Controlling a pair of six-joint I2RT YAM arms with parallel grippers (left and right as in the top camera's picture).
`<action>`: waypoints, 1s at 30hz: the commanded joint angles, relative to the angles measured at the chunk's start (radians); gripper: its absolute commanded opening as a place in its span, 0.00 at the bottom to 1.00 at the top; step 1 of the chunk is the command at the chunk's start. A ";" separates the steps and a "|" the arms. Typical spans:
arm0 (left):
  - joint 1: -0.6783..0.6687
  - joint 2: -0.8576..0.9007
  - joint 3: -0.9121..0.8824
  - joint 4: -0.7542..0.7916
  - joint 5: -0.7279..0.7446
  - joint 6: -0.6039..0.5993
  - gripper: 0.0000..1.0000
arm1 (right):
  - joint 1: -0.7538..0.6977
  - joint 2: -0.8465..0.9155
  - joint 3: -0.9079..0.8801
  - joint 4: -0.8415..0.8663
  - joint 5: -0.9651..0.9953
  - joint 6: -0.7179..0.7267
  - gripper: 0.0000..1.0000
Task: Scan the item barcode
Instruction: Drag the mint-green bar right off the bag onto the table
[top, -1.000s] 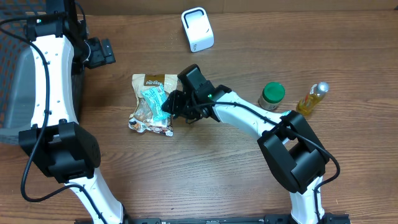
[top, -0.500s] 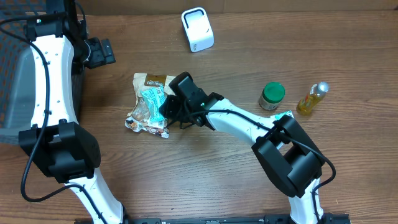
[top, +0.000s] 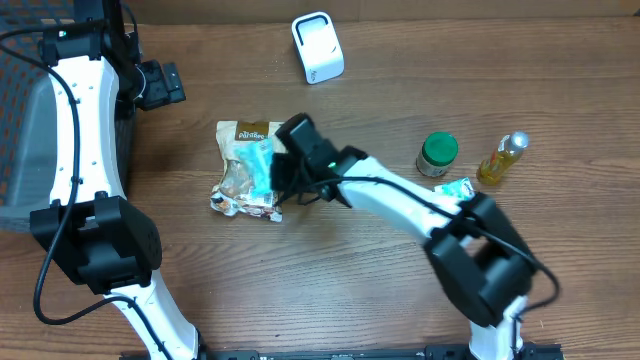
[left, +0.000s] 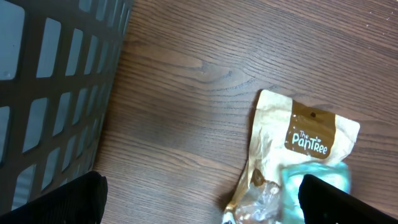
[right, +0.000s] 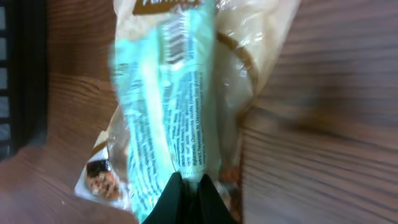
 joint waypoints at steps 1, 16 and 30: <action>0.000 0.001 0.020 -0.001 0.004 0.019 1.00 | -0.047 -0.160 0.004 -0.067 0.002 -0.201 0.04; 0.000 0.001 0.020 -0.001 0.004 0.019 1.00 | -0.219 -0.189 -0.054 -0.382 0.009 -0.576 0.04; 0.000 0.001 0.020 0.000 0.004 0.019 1.00 | -0.229 -0.157 -0.096 -0.442 -0.156 -0.457 0.04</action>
